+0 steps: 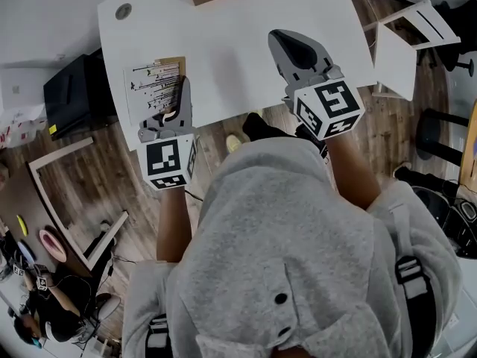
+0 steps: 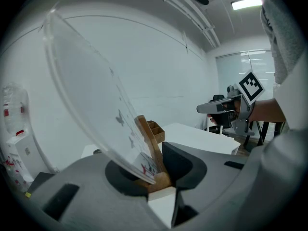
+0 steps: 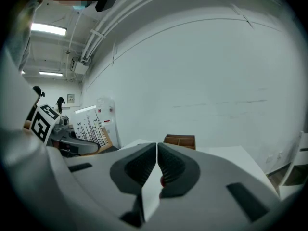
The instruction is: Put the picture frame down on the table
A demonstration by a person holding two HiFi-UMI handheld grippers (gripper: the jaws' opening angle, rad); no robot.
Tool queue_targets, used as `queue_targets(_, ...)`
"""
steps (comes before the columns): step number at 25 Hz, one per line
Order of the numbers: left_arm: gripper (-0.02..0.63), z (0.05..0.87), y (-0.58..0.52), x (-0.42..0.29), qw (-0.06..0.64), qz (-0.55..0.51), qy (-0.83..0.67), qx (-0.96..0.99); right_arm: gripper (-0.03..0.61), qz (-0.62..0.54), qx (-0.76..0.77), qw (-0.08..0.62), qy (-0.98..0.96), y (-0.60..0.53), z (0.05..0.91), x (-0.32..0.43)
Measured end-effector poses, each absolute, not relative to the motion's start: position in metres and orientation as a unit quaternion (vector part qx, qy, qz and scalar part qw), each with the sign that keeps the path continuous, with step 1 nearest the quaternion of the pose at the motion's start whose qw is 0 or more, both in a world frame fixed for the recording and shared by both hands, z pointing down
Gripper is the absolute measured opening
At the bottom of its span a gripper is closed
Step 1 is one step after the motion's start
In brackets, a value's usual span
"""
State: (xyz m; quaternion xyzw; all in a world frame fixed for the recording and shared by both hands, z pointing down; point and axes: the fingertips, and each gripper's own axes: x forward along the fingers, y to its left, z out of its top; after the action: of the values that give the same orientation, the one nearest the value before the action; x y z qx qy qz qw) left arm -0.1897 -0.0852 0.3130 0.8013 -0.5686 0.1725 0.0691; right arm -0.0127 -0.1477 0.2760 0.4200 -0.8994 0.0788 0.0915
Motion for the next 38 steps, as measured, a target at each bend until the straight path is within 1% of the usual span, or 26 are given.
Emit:
queue_targets(18,0.107,0.321,-0.134,-0.161,0.081,0.193,-0.58,0.787,0.028,0.099,0.398,0.092,-0.908,-0.205,0.29,0.011)
queue_targets(31,0.107,0.323,-0.142,-0.154,0.076,0.218,-0.591,0.773,0.028,0.121,0.375,0.079,-0.916,-0.22,0.3,0.013)
queue_targets(38,0.107,0.347,-0.166,-0.139,0.093,0.244,-0.586,0.767,0.028,0.137,0.374,0.086,-0.913,-0.241,0.32,0.031)
